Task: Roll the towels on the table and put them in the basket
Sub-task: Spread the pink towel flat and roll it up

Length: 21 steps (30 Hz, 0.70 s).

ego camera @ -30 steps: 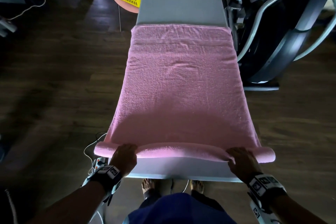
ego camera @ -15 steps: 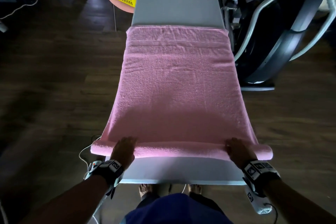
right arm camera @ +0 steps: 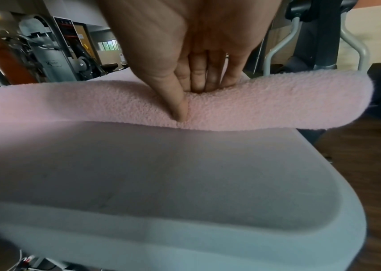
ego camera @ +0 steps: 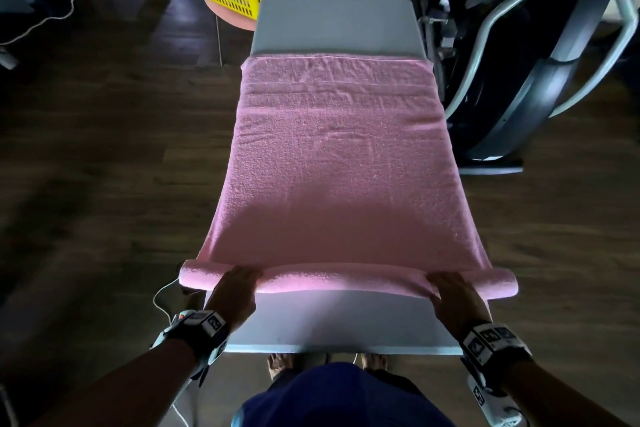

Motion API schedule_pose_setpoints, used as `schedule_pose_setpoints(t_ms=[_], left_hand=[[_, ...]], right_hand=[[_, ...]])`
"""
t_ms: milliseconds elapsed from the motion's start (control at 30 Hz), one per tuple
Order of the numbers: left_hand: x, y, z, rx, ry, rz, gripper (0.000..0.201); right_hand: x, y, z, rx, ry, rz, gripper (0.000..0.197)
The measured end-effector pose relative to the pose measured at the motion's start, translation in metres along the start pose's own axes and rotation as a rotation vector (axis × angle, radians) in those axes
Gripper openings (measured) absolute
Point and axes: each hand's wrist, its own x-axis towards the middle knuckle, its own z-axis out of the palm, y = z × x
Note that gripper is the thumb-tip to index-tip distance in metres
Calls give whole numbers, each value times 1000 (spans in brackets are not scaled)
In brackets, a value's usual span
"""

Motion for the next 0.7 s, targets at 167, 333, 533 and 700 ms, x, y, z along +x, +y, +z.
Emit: schedule_pose_setpoints(t_ms=[167,333,533,700], left_hand=[[-18,3,0,37,-121,33,32],[-28,4,-3,74,-158,67,25],[-10,1,-11,107,-60,-69,32],[-16,17,-4,113,-96,-100,35]], right_hand=[[-16,3,4,-99,-15,-38,37],[-28,6,0,-181,-12,-106,23],[-1,1,0,-218,-19,34,24],[-3,-1,9,-136,81,31,21]])
